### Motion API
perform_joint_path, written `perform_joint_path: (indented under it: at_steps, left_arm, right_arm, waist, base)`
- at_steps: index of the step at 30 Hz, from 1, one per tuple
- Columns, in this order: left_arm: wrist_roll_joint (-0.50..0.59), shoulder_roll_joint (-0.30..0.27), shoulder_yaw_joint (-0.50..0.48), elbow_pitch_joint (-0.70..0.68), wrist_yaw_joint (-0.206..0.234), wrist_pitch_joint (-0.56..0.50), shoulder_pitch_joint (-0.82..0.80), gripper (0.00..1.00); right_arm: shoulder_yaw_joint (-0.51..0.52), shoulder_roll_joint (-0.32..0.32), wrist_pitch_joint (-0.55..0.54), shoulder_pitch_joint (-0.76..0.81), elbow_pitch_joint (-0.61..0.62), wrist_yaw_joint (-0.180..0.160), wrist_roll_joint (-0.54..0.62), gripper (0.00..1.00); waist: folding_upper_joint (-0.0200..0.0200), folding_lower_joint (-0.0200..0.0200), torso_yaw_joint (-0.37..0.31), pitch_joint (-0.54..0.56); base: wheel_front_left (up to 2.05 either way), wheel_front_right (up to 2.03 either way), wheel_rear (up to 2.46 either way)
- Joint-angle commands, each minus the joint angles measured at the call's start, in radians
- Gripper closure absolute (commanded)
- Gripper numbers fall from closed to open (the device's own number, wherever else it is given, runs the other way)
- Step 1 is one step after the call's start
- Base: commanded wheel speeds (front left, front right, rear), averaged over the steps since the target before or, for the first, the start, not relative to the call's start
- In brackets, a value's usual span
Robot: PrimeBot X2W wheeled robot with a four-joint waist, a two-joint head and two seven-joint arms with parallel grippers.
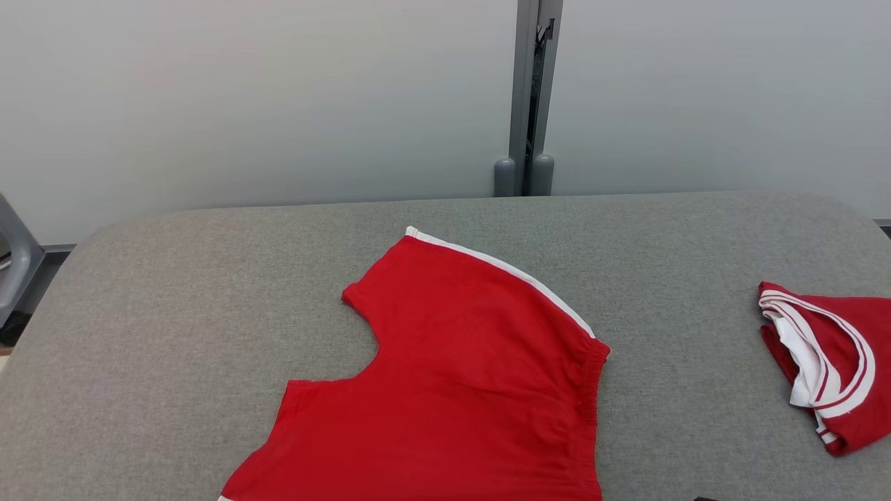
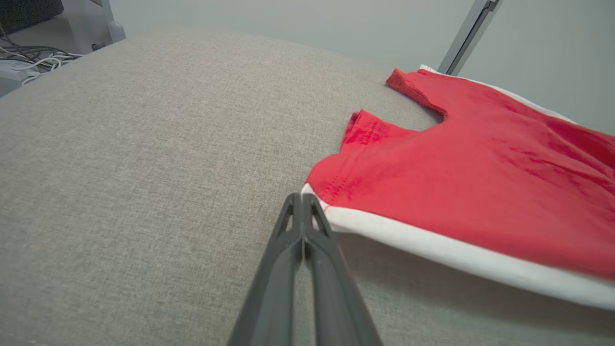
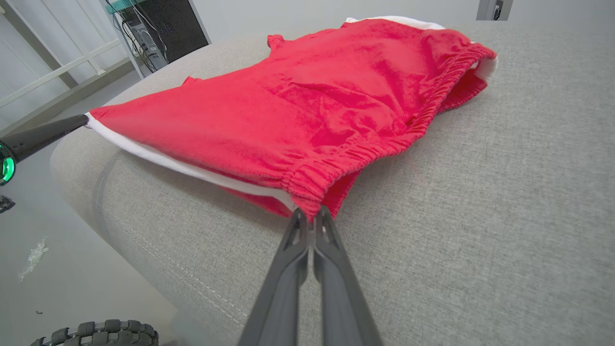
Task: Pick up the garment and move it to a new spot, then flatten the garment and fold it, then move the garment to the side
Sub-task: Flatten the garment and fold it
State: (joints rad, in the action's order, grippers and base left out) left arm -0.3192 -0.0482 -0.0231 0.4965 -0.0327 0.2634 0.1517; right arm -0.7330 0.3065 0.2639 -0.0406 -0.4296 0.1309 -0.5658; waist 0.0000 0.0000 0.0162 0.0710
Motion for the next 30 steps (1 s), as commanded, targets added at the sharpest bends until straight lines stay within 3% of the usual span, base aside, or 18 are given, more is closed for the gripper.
perform_joint_path:
  at_steps: [1,7,14,21,30]
  left_arm:
    - [0.002,-0.005,-0.009,-0.001,0.003,0.001,0.009,1.0]
    - [0.009,-0.005,-0.023,-0.057,-0.018,0.001,0.007,1.0]
    - [0.063,-0.005,0.037,-0.085,-0.08,0.001,-0.176,1.0]
    - [0.16,-0.03,0.081,0.035,-0.091,0.001,-0.474,1.0]
    - [0.235,-0.14,0.106,0.235,-0.097,0.001,-0.812,1.0]
  right_arm:
    - [0.001,0.014,0.0,0.011,0.005,0.0,-0.008,1.0]
    - [0.024,0.009,0.0,0.013,0.05,0.0,-0.023,1.0]
    - [0.081,-0.037,0.0,-0.047,0.123,0.0,-0.081,1.0]
    - [0.152,-0.084,0.0,-0.163,0.105,0.0,-0.092,1.0]
    - [0.243,-0.177,0.0,-0.311,0.043,0.0,-0.061,1.0]
  waist:
    - [0.0,0.0,-0.001,0.001]
    - [0.0,0.0,-0.014,-0.008]
    - [0.0,0.0,-0.056,-0.057]
    - [0.0,0.0,-0.129,-0.175]
    - [0.0,0.0,-0.207,-0.322]
  base:
    - [0.0,0.0,0.0]
    - [0.0,0.0,0.0]
    - [0.0,0.0,0.0]
    - [0.0,0.0,0.0]
    - [0.0,0.0,0.0]
